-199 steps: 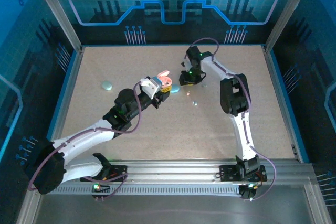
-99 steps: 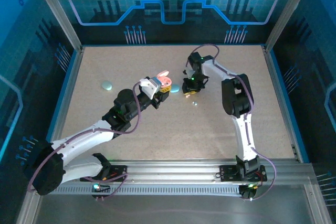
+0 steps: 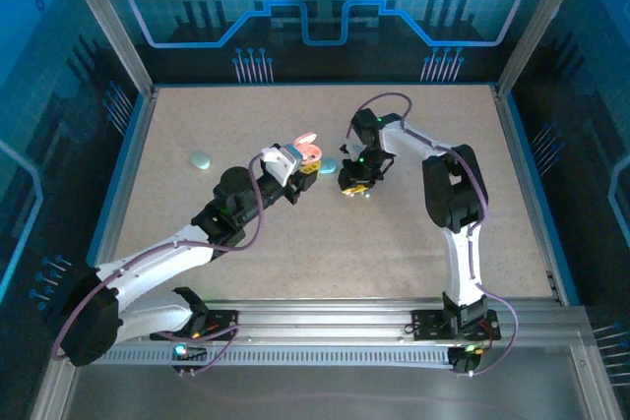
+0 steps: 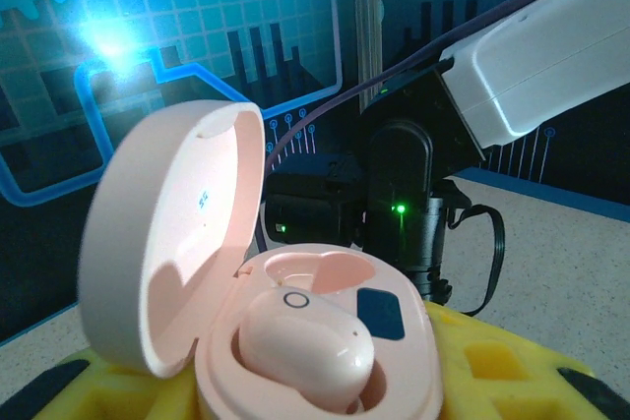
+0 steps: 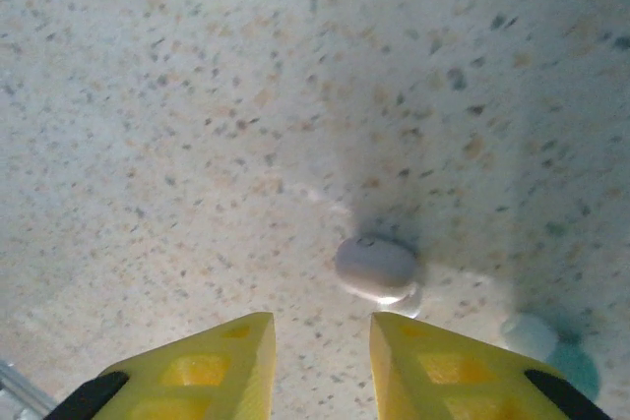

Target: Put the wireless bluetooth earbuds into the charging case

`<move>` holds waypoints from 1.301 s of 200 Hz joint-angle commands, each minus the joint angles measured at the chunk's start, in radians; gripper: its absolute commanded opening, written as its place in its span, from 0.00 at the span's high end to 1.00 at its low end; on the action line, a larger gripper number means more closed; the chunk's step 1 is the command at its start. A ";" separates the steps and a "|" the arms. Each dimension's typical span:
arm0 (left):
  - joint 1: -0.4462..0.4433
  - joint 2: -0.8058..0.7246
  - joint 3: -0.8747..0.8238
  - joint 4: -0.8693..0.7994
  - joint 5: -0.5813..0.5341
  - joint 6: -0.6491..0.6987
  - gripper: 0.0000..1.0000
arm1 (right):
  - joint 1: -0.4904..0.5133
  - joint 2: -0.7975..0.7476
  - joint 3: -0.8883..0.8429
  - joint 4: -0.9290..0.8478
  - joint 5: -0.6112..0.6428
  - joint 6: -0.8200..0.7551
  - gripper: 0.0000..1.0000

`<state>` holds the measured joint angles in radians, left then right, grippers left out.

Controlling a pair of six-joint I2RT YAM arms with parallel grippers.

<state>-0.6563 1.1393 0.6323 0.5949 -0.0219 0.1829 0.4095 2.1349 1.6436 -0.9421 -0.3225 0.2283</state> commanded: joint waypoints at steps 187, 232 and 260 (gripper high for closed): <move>0.008 -0.014 -0.005 0.006 0.048 -0.016 0.68 | -0.006 0.055 -0.014 0.065 -0.030 -0.029 0.63; 0.008 -0.003 0.000 0.014 0.057 -0.022 0.68 | 0.000 -0.008 -0.070 0.086 -0.091 -0.021 0.65; 0.008 -0.005 -0.002 0.014 0.058 -0.024 0.68 | 0.008 -0.033 -0.090 0.093 -0.109 -0.008 0.65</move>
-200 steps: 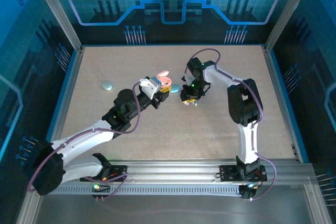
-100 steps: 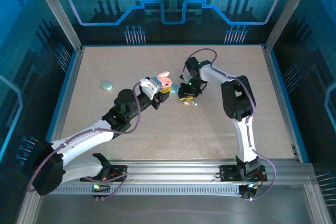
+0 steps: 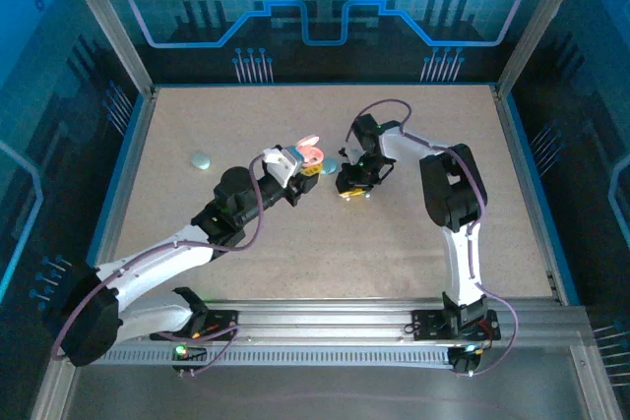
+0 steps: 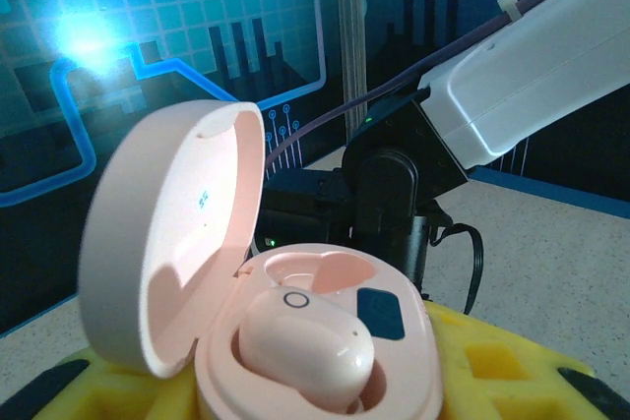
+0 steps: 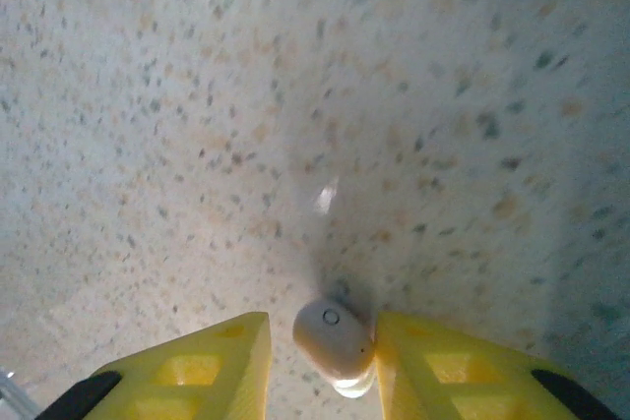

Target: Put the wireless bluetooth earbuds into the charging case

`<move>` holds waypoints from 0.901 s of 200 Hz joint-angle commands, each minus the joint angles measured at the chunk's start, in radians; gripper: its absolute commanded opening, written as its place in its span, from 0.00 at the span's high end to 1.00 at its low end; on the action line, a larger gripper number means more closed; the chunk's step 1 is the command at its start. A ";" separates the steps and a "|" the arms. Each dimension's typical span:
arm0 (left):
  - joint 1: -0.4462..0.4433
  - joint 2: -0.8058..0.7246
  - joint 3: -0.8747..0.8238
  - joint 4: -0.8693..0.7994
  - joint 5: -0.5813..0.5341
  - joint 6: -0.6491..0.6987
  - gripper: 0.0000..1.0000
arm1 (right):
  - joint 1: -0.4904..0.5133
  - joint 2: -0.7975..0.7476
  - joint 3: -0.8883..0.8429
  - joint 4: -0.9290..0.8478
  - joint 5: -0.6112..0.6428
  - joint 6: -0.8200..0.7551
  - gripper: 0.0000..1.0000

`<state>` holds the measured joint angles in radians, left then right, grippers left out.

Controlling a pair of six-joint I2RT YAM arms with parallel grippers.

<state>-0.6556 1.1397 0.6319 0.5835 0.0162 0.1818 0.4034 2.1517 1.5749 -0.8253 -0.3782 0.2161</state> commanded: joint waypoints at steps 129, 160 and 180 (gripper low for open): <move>0.007 -0.015 -0.006 0.026 0.011 -0.015 0.68 | 0.075 -0.056 0.040 -0.063 0.077 0.023 0.65; 0.007 -0.020 -0.006 0.027 0.008 -0.014 0.68 | 0.111 -0.013 0.098 -0.109 0.194 0.010 0.65; 0.007 -0.021 -0.007 0.024 0.010 -0.014 0.68 | 0.127 0.010 0.122 -0.117 0.207 -0.003 0.64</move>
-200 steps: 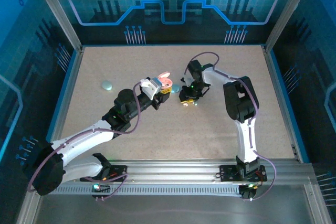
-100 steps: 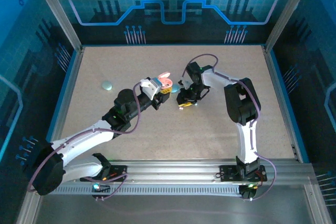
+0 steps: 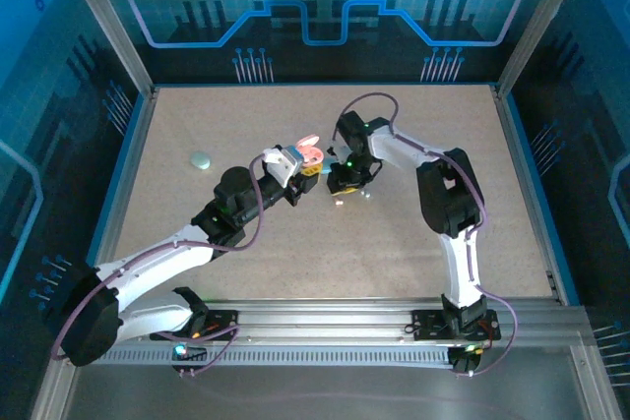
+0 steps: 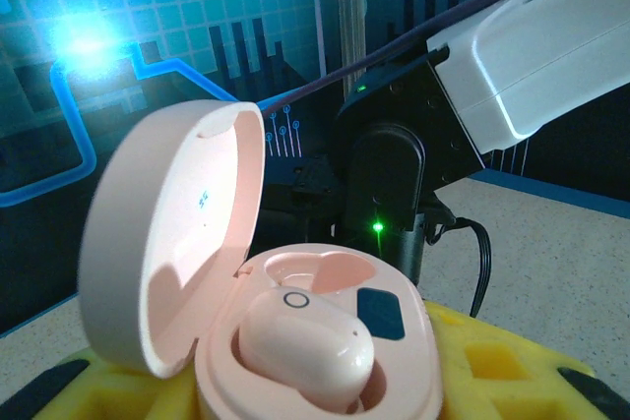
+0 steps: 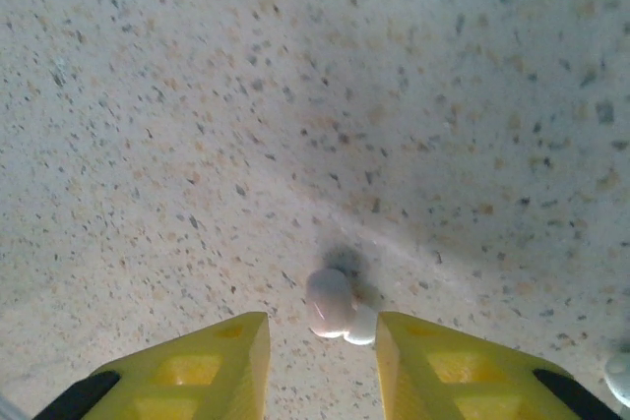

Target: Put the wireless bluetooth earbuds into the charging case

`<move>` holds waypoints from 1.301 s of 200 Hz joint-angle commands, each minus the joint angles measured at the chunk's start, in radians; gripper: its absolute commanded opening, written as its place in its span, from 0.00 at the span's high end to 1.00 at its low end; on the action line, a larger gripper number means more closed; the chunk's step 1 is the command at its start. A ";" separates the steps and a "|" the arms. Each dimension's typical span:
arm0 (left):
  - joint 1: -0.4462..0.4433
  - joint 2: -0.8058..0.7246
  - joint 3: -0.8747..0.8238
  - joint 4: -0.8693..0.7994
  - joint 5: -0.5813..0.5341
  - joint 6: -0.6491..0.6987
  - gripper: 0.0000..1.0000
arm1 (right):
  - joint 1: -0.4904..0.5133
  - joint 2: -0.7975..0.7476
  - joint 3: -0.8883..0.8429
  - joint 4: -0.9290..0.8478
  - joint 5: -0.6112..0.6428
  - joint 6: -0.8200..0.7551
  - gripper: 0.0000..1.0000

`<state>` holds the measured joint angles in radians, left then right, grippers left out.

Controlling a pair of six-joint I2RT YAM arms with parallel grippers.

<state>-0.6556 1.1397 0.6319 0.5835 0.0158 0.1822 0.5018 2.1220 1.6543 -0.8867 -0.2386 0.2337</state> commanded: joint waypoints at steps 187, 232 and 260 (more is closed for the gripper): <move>0.007 -0.026 -0.015 0.029 0.006 -0.013 0.68 | 0.084 0.160 0.148 -0.172 0.124 -0.089 0.72; 0.007 -0.024 -0.014 0.025 0.006 -0.013 0.68 | 0.084 0.134 0.137 -0.155 0.121 -0.068 0.80; 0.007 -0.020 -0.012 0.026 0.009 -0.013 0.68 | 0.061 0.025 0.091 -0.126 0.109 -0.036 0.83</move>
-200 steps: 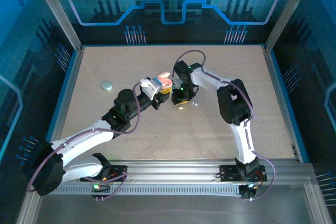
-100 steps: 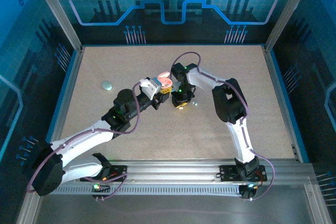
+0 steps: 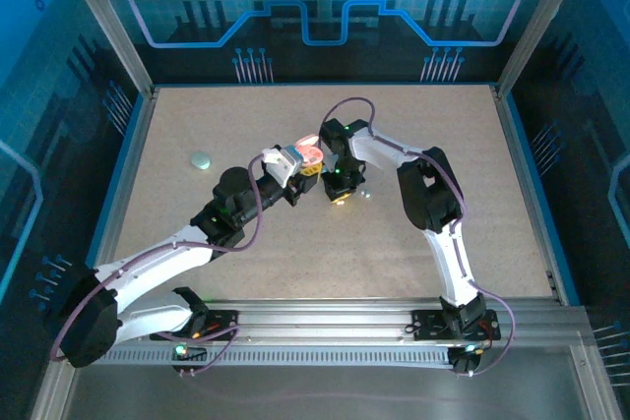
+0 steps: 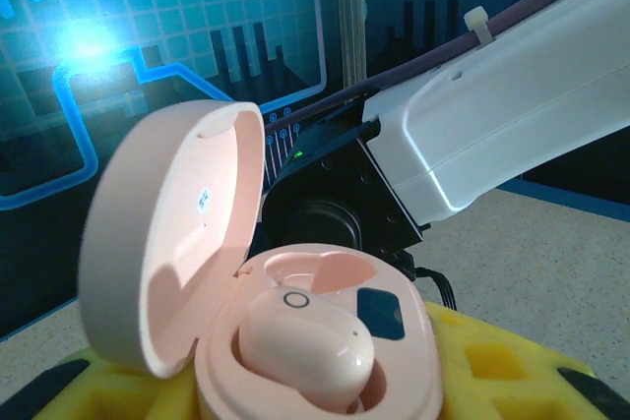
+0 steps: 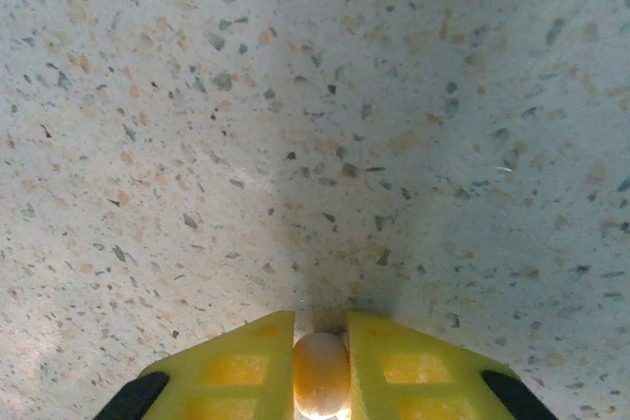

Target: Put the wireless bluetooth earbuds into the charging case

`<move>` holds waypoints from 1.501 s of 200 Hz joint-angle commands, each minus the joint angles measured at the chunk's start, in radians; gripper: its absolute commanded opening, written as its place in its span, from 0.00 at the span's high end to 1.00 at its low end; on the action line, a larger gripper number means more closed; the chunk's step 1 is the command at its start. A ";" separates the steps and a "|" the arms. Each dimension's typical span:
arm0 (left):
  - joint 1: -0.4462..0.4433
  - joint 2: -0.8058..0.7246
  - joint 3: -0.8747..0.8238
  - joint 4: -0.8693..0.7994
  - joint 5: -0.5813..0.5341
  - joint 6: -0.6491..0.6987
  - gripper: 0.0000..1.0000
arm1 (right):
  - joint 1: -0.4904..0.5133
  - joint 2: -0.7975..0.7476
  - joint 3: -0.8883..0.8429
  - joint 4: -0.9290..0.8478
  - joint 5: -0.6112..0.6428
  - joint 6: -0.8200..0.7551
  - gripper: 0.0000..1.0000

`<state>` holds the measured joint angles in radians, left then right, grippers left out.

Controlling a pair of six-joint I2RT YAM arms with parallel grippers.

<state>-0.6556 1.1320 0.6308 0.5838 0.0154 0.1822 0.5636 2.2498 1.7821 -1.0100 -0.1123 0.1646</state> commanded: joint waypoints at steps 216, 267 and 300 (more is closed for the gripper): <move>0.007 0.226 0.066 0.314 0.483 -0.076 0.68 | -0.160 -0.849 -0.252 0.106 -0.671 0.108 0.82; 0.007 0.223 0.071 0.314 0.497 -0.082 0.68 | -0.151 -0.828 -0.269 0.117 -0.673 0.114 0.82; 0.008 0.221 0.069 0.320 0.490 -0.089 0.68 | -0.140 -0.826 -0.272 0.114 -0.671 0.111 0.82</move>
<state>-0.6495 1.3594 0.6689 0.8433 0.4690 0.1028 0.3988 1.4105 1.5204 -0.8959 -0.7677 0.2878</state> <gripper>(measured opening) 0.404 0.179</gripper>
